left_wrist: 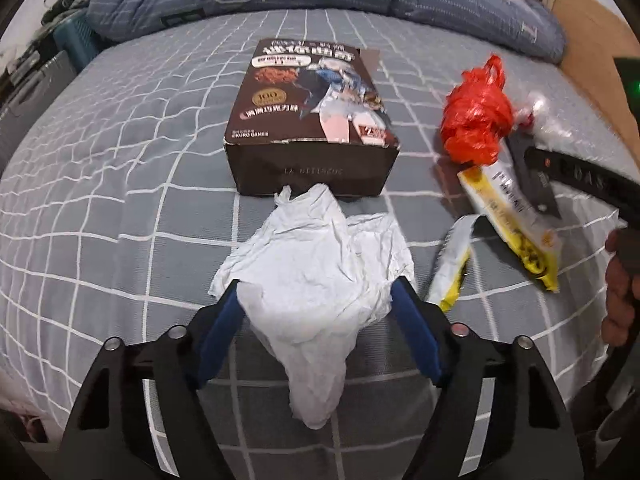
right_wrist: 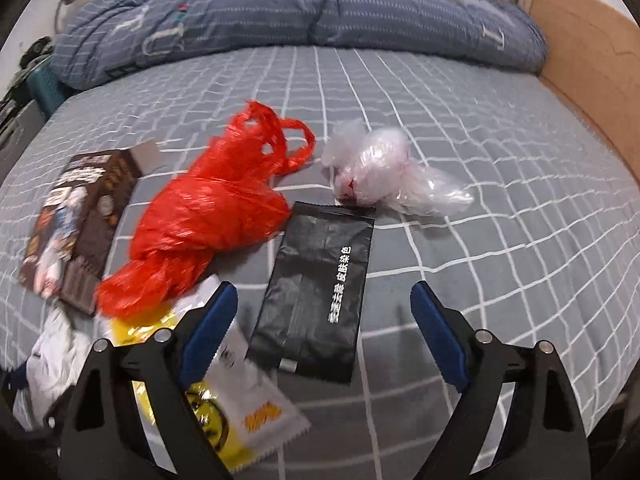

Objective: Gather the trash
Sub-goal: 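Grasp the white tissue with the left tool while the right tool grasps the black pouch, then lift the tissue and black pouch and carry both toward the black bin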

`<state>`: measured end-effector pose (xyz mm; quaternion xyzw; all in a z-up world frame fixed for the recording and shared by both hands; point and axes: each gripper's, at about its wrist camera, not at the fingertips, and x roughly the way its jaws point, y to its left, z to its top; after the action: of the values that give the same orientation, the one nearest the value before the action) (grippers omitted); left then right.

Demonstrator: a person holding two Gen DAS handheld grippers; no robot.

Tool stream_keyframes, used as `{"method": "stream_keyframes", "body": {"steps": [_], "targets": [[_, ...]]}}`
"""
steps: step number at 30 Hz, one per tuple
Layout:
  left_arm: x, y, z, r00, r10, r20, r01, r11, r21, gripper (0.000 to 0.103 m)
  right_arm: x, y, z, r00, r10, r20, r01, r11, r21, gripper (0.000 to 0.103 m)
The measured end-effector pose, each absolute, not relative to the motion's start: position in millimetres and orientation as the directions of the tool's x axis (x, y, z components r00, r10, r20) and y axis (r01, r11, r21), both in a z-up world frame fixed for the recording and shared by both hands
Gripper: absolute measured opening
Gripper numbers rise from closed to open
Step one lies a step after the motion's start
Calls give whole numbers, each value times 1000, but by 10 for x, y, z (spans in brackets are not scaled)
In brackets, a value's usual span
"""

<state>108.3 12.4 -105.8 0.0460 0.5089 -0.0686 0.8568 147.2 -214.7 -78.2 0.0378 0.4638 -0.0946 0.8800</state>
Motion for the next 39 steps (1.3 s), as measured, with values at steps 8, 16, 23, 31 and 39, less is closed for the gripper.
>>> {"method": "stream_keyframes", "body": {"steps": [8, 16, 23, 31, 39], "targets": [[1104, 38, -1121, 460, -99, -882, 209, 978, 0, 30, 1668, -2214, -1035, 497, -125, -858, 241, 970, -2, 73], [1065, 86, -1074, 461, -136, -877, 212, 976, -40, 16, 1681, -2163, -1038, 504, -132, -853, 229, 973, -15, 57], [1042, 145, -1021, 472, -143, -870, 204, 978, -50, 15, 1630, -2188, -978, 521, -125, -844, 222, 975, -7, 50], [1044, 112, -984, 476, -145, -868, 202, 978, -53, 15, 1649, -2225, -1041, 507, -128, -852, 208, 978, -23, 48], [1034, 119, -967, 481, -155, -863, 204, 977, -62, 14, 1626, -2221, -993, 518, -118, -847, 202, 979, -13, 38]]}}
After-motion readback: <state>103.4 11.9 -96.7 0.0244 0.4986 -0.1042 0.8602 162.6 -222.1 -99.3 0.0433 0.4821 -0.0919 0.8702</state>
